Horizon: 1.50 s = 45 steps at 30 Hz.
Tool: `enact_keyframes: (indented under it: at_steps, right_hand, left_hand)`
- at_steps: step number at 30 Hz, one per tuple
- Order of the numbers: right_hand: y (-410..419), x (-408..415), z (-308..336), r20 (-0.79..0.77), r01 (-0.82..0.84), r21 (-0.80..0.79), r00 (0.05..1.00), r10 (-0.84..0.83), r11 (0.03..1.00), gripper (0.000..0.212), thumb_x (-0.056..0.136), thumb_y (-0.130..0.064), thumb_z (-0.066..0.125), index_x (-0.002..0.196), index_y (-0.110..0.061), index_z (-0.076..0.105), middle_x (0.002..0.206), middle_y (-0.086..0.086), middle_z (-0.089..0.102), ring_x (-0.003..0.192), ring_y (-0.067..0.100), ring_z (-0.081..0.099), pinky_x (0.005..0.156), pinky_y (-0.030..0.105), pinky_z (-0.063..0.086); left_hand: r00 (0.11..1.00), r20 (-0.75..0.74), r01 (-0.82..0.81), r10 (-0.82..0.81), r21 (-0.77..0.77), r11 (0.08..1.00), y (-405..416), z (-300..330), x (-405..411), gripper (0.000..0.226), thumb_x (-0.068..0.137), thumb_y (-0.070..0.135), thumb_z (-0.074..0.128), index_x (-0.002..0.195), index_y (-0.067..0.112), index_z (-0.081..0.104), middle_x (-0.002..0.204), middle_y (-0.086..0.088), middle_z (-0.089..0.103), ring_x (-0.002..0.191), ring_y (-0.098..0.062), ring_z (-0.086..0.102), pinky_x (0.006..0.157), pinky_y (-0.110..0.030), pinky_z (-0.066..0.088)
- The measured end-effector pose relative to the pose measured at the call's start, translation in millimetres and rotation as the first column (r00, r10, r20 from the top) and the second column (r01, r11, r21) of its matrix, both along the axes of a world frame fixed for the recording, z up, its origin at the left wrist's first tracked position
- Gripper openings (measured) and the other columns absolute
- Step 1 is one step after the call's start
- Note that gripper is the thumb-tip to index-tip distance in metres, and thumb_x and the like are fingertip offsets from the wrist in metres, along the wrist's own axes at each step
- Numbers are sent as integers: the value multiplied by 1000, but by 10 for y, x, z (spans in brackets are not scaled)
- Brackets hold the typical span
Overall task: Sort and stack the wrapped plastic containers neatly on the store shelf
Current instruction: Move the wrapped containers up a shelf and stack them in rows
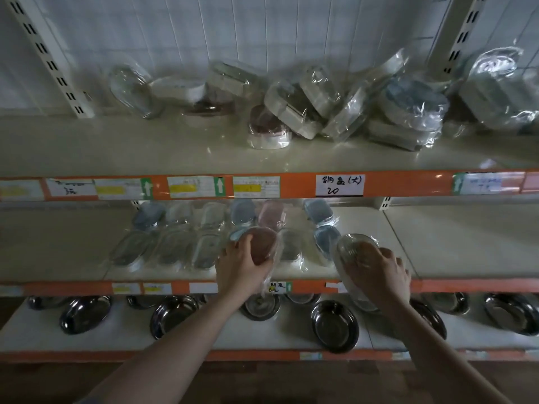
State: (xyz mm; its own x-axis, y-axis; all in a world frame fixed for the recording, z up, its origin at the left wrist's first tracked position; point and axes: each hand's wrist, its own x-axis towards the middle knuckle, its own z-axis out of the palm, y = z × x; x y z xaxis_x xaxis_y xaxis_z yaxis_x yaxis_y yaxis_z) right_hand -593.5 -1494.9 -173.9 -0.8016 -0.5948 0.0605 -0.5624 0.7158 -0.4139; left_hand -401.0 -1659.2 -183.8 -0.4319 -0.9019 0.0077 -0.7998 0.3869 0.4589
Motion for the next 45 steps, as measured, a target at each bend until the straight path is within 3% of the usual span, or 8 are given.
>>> enact_keyframes:
  at_steps: [8, 12, 20, 23, 26, 35, 40, 45]
  right_hand:
    - [-869, -562, -959, -36, -29, -49, 999, 27, 998, 56, 74, -71, 53, 114, -32, 56, 113, 8, 57, 102, 31, 50, 87, 37, 39]
    - [-1290, -919, -1253, -106, -53, -85, 993, 44, 995, 51, 75, -64, 58, 116, -33, 57, 114, 9, 57, 103, 31, 49, 87, 38, 38]
    - [-2010, -1321, -1363, -207, -95, -57, 975, 81, 994, 46, 80, -61, 56, 113, -29, 59, 121, 11, 52, 110, 32, 47, 91, 38, 36]
    - [-2230, -1401, -1439, -239, -116, 8, 964, 114, 993, 45, 84, -57, 51, 117, -27, 57, 126, 12, 49, 113, 34, 46, 94, 37, 35]
    - [-2361, -1440, -1554, -291, -118, 39, 949, 124, 992, 47, 87, -54, 45, 126, -28, 49, 135, 13, 42, 116, 34, 43, 97, 38, 33]
    - [-2110, -1386, -1497, -250, -193, 114, 944, 216, 975, 74, 88, -68, 32, 149, -28, 18, 154, 19, 15, 141, 32, 15, 114, 39, 12]
    - [-1600, -1037, -1373, -282, -187, 63, 939, 197, 980, 55, 90, -51, 46, 134, -17, 44, 136, 18, 43, 122, 33, 40, 101, 41, 31]
    - [-1032, -574, -1137, -200, -177, 48, 963, 183, 983, 51, 89, -45, 54, 131, -16, 49, 122, 16, 52, 109, 33, 50, 93, 40, 37]
  left_hand:
    - [988, -141, -43, 62, 129, 991, -634, -811, -739, 81, 61, 67, 57, 132, 34, 37, 130, -5, 48, 119, -28, 45, 98, -44, 43]
    - [956, -272, -61, 109, 180, 982, -1061, -1228, -1132, 84, 49, 71, 51, 126, 41, 33, 126, -4, 45, 117, -29, 47, 95, -47, 47]
    - [976, -189, -100, 106, 43, 994, -1640, -1519, -1696, 90, 43, 74, 38, 120, 28, 43, 117, -9, 53, 109, -31, 52, 91, -44, 47]
    - [994, -80, -77, 76, -12, 997, -1660, -1396, -1775, 81, 58, 74, 46, 126, 30, 42, 124, -6, 53, 115, -30, 51, 94, -41, 46]
    - [998, 37, -36, 40, -117, 992, -1774, -1394, -1844, 69, 77, 65, 53, 134, 28, 39, 134, -8, 46, 122, -30, 44, 98, -39, 40]
    - [998, 59, -4, 12, -142, 990, -1638, -1303, -1632, 85, 80, 76, 39, 147, 25, 28, 156, -11, 16, 142, -32, 17, 114, -43, 20]
    - [999, 42, 26, -18, -184, 983, -1238, -1174, -1233, 69, 86, 66, 44, 138, 22, 38, 144, -10, 35, 132, -28, 31, 103, -38, 35]
    - [983, 175, 67, -45, -123, 990, -708, -944, -764, 71, 89, 65, 40, 145, 22, 30, 152, -10, 26, 138, -28, 25, 108, -37, 30]
